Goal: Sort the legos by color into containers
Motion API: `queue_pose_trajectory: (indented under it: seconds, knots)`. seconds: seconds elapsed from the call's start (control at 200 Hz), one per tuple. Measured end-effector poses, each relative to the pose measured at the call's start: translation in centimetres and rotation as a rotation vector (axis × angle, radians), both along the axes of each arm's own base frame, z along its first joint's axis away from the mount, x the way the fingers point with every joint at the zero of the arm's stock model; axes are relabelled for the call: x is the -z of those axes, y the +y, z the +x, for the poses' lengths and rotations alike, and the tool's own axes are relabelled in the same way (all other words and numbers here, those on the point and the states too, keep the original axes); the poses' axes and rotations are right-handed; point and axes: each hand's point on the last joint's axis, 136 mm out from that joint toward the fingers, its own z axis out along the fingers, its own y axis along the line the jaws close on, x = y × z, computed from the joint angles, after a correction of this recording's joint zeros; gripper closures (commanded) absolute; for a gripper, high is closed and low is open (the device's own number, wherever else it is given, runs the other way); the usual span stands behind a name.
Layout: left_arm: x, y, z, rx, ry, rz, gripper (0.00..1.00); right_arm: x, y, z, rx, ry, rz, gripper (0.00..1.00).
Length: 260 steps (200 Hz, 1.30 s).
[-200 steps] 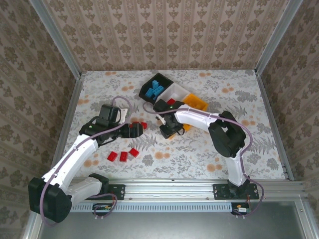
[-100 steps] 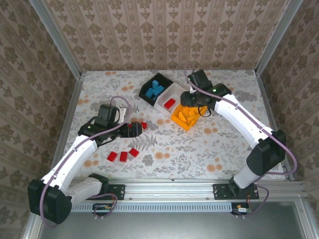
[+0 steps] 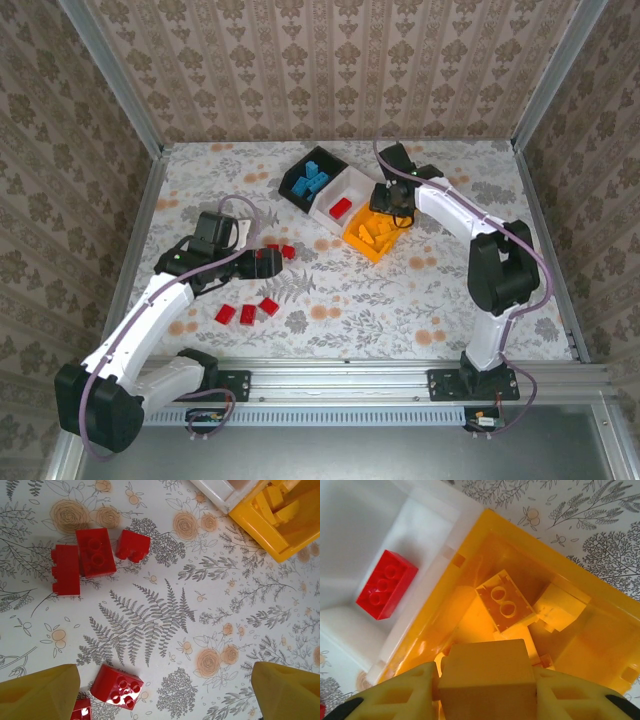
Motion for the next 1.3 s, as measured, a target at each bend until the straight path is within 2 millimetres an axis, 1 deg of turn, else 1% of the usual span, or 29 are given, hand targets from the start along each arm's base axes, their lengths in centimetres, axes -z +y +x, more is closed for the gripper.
queue_pose_trajectory:
  seconds: [0.1,0.19,0.315,0.495,0.58,0.64,0.69,0.81,0.91,0.965,1.03,1.07,1.135,1.175,1.3]
  knots:
    - [0.1,0.1,0.0,-0.004,0.001,0.004,0.09,0.5,0.0,0.1,0.0,0.009,-0.003,0.63]
    - [0.1,0.1,0.0,-0.004,0.002,0.004,0.09,0.4,0.1,0.2,0.001,0.001,0.0,0.61]
    - [0.3,0.2,0.1,-0.006,0.007,0.009,0.08,0.3,0.0,0.6,0.005,-0.011,0.005,0.51]
    - [1.2,0.2,0.2,-0.008,0.037,0.026,0.08,0.2,0.1,0.6,0.001,-0.011,0.008,0.44]
    - [1.7,0.2,0.4,-0.013,0.052,0.039,0.07,0.1,0.1,0.5,-0.005,-0.013,0.01,0.37]
    - [2.0,0.3,0.5,-0.016,0.061,0.051,0.06,-0.3,0.1,0.5,-0.009,-0.019,0.014,0.33]
    - [2.3,0.3,0.7,-0.016,0.071,0.063,0.0,-0.8,0.1,0.4,-0.009,-0.03,0.02,0.32]
    - [2.7,0.0,1.3,-0.007,0.088,0.097,0.0,-3.0,-0.3,-0.1,-0.009,-0.072,0.034,0.31]
    - [2.9,-0.8,2.1,0.023,0.099,0.146,0.0,-5.4,-0.6,-1.0,-0.019,-0.12,0.049,0.3]
    - [3.0,-1.6,2.7,0.052,0.098,0.18,0.0,-6.7,-0.7,-1.7,-0.03,-0.146,0.063,0.3]
    - [3.4,-2.5,3.5,0.081,0.1,0.211,0.0,-7.9,-0.8,-2.9,-0.043,-0.166,0.084,0.3]
    - [3.8,-3.0,4.0,0.097,0.108,0.229,0.02,-8.3,-0.9,-3.8,-0.05,-0.172,0.095,0.3]
    - [4.6,-3.7,5.0,0.112,0.125,0.257,0.08,-8.4,-1.1,-5.2,-0.064,-0.171,0.111,0.3]
    - [5.3,-4.0,5.7,0.121,0.135,0.276,0.11,-8.1,-1.2,-6.2,-0.071,-0.162,0.12,0.3]
    - [7.4,-4.8,7.3,0.145,0.172,0.323,0.17,-6.5,-1.6,-9.3,-0.089,-0.114,0.136,0.31]
